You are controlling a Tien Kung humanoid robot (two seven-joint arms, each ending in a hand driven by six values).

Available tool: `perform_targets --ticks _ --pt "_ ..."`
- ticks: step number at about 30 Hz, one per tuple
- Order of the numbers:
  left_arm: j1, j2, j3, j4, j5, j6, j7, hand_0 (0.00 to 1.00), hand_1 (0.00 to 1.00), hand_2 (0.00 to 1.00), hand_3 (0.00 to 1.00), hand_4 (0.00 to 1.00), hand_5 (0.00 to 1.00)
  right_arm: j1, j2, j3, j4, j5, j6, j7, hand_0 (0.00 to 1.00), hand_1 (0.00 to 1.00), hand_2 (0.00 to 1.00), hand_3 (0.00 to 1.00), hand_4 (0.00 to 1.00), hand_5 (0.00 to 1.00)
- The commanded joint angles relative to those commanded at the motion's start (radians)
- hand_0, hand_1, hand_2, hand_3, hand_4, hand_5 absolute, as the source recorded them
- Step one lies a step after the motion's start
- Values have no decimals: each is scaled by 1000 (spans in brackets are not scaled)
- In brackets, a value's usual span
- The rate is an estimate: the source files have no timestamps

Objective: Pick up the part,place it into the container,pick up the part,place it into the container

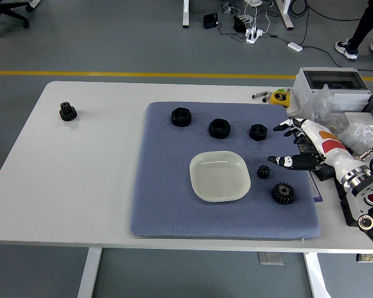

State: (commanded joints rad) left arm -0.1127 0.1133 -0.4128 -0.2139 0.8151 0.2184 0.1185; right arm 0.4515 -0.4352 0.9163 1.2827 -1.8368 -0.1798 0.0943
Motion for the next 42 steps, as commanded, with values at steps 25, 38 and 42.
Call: perform_targets --ticks 25,38,42 --pt "-3 2 2 -1 -8 0 1 651 642 617 553 591 492 152 40 -225 -145 -134 40 -41 427 539 584 569 845 192" --pt "-4 3 1 -2 -5 -2 2 651 644 617 554 594 492 189 62 -263 -247 -119 18 -36 445 547 590 573 839 196" --pt "-4 3 0 -2 -3 -2 3 651 644 618 554 594 492 197 72 -266 -285 -118 11 -36 445 549 593 575 835 197"
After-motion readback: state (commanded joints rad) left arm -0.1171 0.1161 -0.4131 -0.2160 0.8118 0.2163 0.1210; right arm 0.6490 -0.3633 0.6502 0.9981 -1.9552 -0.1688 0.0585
